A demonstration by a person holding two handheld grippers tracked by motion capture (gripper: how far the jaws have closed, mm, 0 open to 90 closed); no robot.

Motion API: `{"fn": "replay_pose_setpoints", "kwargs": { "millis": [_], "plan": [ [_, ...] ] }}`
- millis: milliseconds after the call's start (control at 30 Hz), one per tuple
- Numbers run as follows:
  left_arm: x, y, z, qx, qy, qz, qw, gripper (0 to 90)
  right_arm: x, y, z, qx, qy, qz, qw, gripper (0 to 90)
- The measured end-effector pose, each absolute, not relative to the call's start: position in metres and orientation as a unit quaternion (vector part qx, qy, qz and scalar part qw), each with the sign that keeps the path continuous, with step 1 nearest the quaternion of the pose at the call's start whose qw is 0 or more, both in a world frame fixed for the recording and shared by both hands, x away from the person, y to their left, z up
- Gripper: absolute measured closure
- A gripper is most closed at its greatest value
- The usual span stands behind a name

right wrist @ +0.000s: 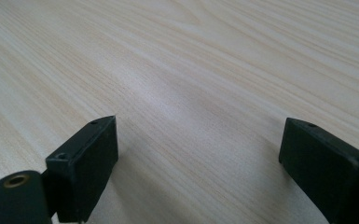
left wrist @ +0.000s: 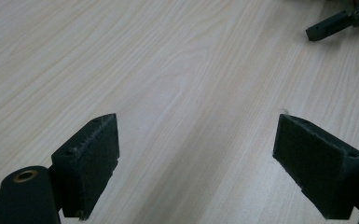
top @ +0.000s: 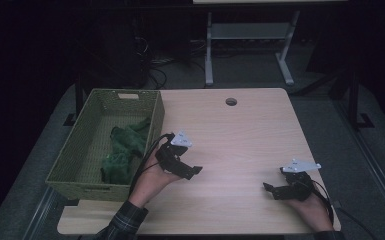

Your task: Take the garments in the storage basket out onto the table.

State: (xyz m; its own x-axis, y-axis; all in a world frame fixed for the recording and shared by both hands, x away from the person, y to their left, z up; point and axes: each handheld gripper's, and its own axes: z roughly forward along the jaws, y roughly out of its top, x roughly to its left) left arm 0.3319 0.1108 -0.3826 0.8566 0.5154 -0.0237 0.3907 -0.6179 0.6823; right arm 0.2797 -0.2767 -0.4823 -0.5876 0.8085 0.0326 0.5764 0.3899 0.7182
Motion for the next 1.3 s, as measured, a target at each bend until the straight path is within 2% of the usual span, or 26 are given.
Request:
{"fn": "replay_pose_setpoints", "kwargs": {
  "millis": [700, 1133, 1300],
  "plan": [
    [0.357, 0.140, -0.354, 0.894, 0.255, 0.072, 0.362, 13.7, 0.278, -0.277, -0.483, 0.426, 0.814, 0.355, 0.171, 12.1],
    [0.368, 0.165, -0.338, 0.888, 0.266, 0.078, 0.366, 13.9, 0.278, -0.277, -0.483, 0.426, 0.814, 0.355, 0.170, 12.2],
    [0.369, 0.184, -0.333, 0.878, 0.285, 0.102, 0.371, 14.2, 0.278, -0.277, -0.483, 0.426, 0.814, 0.355, 0.171, 12.1]
  ]
}}
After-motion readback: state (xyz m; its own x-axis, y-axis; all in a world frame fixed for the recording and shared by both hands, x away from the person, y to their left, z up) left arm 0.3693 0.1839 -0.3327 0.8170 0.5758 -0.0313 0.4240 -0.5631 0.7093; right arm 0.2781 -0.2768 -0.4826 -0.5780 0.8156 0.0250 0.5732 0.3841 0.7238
